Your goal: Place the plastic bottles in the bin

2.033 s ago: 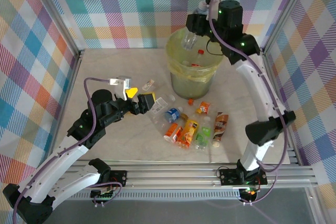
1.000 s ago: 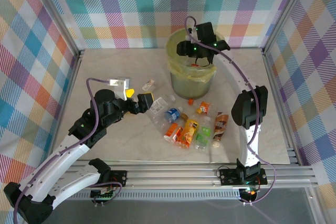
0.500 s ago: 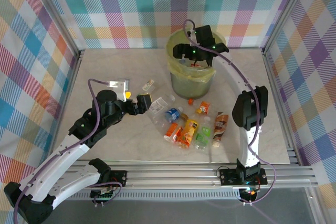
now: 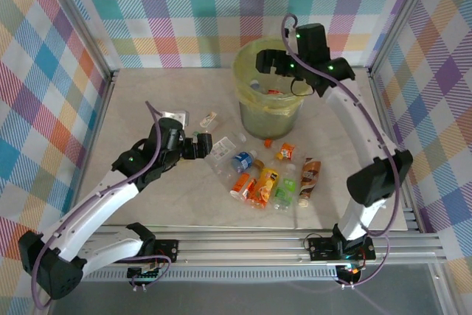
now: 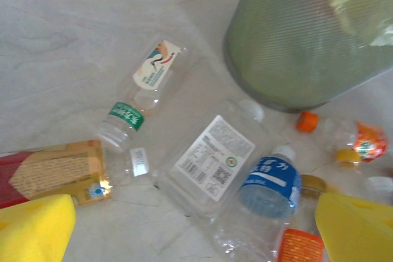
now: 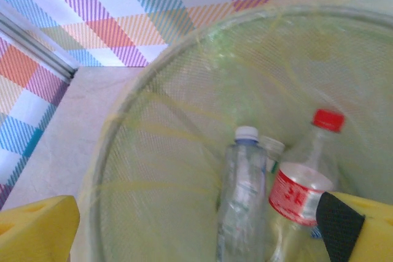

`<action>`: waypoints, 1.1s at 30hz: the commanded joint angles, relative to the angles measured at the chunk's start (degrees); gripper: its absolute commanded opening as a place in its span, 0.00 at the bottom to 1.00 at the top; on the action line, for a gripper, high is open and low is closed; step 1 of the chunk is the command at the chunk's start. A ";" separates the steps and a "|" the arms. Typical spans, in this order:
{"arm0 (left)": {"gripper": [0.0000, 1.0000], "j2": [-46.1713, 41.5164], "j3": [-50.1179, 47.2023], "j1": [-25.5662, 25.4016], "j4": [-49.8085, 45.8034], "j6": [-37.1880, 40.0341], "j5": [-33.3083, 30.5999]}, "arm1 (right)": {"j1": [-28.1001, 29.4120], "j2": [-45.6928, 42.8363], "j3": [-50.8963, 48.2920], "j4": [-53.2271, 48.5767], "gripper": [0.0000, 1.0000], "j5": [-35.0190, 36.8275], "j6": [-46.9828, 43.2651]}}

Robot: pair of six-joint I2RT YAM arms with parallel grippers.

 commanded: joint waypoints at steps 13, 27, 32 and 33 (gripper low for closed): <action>1.00 22.57 16.90 16.74 -18.64 33.04 -0.53 | 0.24 -25.90 -27.48 -4.68 1.00 14.55 3.80; 1.00 36.57 20.13 17.72 -26.82 48.15 -5.78 | 0.24 -36.19 -36.00 -7.53 1.00 16.38 5.33; 1.00 38.40 19.46 18.77 -26.04 50.12 -4.65 | 0.25 -37.31 -36.79 -7.39 1.00 16.36 5.59; 1.00 38.72 19.20 19.00 -25.67 50.51 -4.24 | 0.25 -37.46 -36.95 -7.32 1.00 16.36 5.70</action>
